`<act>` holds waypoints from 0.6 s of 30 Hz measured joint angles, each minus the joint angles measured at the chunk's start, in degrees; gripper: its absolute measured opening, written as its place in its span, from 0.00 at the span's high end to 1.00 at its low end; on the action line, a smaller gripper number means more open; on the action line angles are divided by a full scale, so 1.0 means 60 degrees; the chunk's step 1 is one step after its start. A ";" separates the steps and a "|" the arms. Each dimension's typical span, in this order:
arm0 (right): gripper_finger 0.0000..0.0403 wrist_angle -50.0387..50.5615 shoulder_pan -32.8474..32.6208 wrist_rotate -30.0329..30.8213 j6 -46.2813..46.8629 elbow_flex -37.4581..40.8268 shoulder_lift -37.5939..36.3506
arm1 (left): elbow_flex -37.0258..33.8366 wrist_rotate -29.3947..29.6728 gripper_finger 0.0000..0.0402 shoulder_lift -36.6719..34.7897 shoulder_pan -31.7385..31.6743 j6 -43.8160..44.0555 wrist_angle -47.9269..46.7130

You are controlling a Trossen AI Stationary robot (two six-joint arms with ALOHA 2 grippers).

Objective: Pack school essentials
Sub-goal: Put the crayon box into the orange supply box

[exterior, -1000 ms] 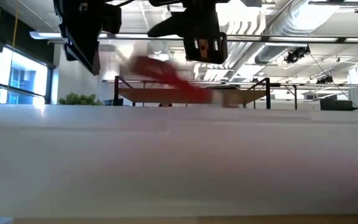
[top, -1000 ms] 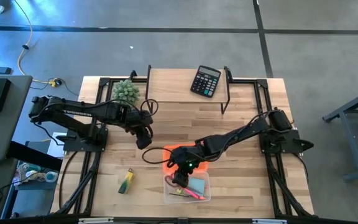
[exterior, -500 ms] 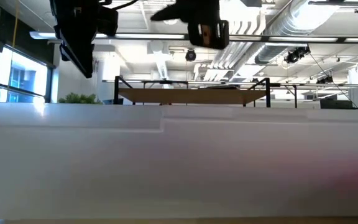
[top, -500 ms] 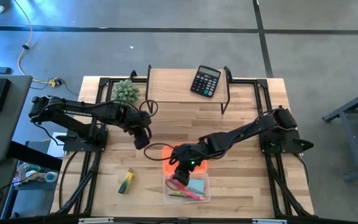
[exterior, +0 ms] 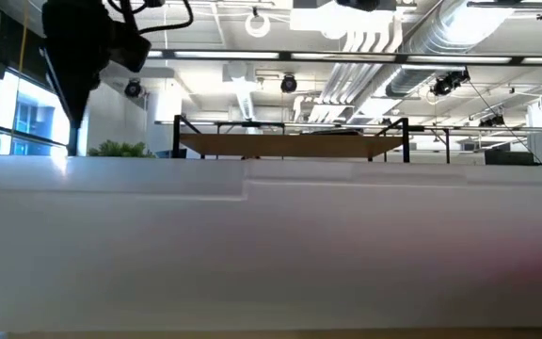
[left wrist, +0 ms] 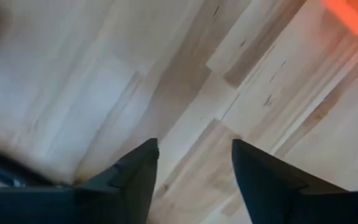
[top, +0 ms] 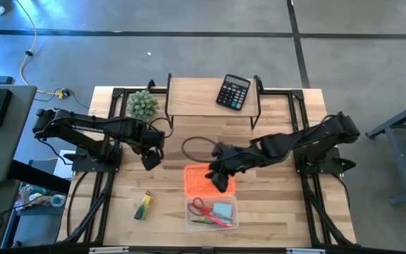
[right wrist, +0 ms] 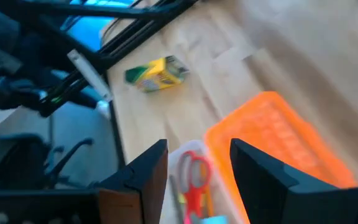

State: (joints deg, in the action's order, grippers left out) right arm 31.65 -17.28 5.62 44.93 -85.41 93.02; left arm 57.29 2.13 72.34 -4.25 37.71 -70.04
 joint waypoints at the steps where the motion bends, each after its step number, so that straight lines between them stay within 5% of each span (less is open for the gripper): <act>1: 0.59 0.0251 0.0000 0.0211 0.0003 0.0000 -0.0176 | 0.0002 -0.0024 0.49 0.0000 0.0068 0.0217 -0.0107; 11: 0.59 0.2627 0.0025 0.1833 0.0004 0.0000 -0.1645 | 0.0002 -0.1088 0.44 0.0000 0.1610 0.2983 -0.0091; 18: 0.59 0.3457 0.0122 0.2040 0.0000 0.0000 -0.2332 | 0.0002 -0.1332 0.44 0.0000 0.3291 0.5701 0.0013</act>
State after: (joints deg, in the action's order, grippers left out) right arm 52.40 -16.55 17.87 44.93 -85.41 79.03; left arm 57.30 -5.86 72.34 15.49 71.92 -69.96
